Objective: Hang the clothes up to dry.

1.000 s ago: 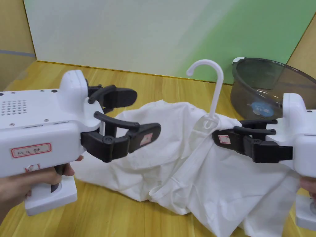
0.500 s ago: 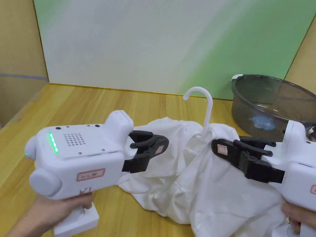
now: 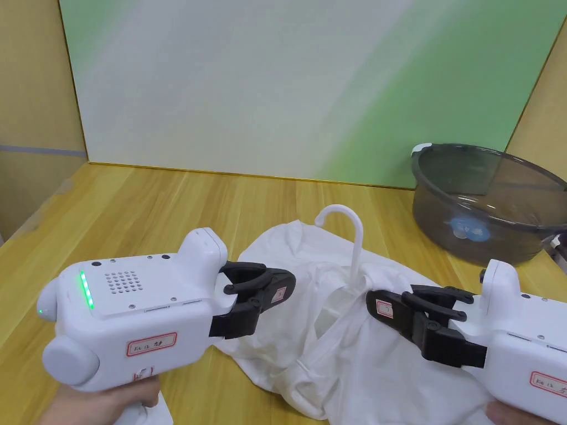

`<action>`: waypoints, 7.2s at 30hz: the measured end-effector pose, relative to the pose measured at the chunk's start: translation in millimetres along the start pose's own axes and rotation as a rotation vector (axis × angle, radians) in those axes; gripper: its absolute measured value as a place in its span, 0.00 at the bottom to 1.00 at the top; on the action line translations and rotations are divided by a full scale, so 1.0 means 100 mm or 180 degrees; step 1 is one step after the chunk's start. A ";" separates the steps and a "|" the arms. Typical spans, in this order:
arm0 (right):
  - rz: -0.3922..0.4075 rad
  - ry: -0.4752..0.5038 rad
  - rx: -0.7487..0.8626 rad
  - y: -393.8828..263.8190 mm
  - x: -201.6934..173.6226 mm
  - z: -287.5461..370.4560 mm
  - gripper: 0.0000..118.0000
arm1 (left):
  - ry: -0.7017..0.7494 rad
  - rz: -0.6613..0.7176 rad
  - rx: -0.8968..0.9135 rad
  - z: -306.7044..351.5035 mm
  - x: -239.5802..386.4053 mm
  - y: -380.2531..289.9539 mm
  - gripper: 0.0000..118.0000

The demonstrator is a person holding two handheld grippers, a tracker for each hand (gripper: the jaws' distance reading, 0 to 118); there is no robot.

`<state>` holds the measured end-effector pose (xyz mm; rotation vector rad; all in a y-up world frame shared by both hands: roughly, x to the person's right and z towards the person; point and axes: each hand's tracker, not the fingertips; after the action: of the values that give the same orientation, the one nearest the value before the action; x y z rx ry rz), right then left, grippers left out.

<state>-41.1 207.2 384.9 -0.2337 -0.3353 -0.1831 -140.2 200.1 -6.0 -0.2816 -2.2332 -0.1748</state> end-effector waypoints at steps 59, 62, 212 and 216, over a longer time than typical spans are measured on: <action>-0.0394 -0.4097 0.1011 -0.85 -3.76 4.16 0.01 | -0.4328 -0.0717 -0.0022 -2.41 4.09 0.77 0.02; -0.0416 -0.4215 0.1122 -0.92 -4.04 4.30 0.01 | -0.4446 -0.0757 -0.0031 -2.42 4.33 0.76 0.02; 0.0013 -0.3189 0.0991 -0.81 0.20 -0.93 1.00 | 0.3420 0.0044 0.0895 0.16 -0.67 -0.97 0.83; -0.0049 -0.3189 0.0997 -0.81 0.23 -0.91 1.00 | 0.3530 0.0054 0.0918 0.15 -0.65 -0.97 0.83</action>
<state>-9.5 103.4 325.4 0.0073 -1.3492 -0.0117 -137.3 100.9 -69.3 -0.0145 -1.1304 0.0157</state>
